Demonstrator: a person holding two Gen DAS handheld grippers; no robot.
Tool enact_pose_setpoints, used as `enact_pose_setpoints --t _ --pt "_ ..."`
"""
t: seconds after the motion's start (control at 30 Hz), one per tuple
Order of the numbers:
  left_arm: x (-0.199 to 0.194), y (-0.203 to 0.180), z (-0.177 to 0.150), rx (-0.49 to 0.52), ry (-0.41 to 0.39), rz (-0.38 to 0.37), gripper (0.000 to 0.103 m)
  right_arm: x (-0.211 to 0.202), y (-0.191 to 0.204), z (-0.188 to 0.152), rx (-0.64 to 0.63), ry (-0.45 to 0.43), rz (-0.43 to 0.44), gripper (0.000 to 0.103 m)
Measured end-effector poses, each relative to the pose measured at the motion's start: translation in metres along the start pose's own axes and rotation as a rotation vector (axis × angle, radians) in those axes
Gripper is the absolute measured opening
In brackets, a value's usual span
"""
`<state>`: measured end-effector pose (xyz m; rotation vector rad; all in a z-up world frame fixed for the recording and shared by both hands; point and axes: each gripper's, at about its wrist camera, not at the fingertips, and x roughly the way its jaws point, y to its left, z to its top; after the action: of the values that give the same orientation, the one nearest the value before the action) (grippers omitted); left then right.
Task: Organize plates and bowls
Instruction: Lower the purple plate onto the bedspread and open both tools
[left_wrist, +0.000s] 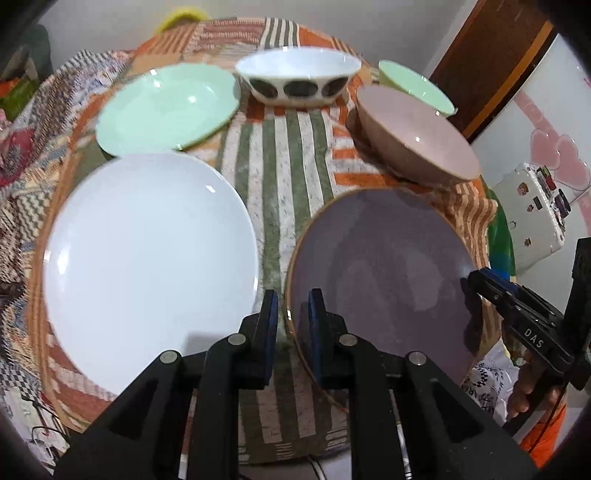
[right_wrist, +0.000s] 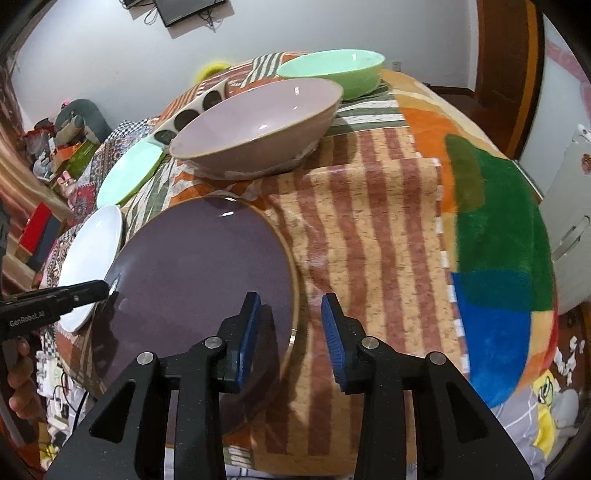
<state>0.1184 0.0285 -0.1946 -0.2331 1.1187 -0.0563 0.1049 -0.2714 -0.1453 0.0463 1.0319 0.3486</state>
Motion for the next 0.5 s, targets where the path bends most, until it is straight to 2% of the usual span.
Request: enact_pose_setpoints --t 0.23,0.27,0.37,0.43,0.5 --pt "-0.053 0.002 -0.003 0.023 -0.136 0.043 0.02 -0.027 0.01 0.005 -0.026 -0.054 0.014 0.033" --pt "-0.061 0.003 -0.003 0.021 -0.156 0.048 0.02 -0.029 0.014 0.006 -0.036 -0.064 0.018 0.036" --pt "-0.087 0.011 -0.004 0.005 -0.222 0.06 0.027 -0.043 0.028 0.009 -0.069 -0.113 0.03 0.047" --pt "-0.105 0.018 -0.006 -0.005 -0.27 0.081 0.036 -0.052 0.038 0.012 -0.096 -0.142 0.046 0.049" --pt "-0.121 0.025 -0.008 -0.012 -0.315 0.112 0.041 -0.056 0.049 0.015 -0.121 -0.163 0.062 0.049"
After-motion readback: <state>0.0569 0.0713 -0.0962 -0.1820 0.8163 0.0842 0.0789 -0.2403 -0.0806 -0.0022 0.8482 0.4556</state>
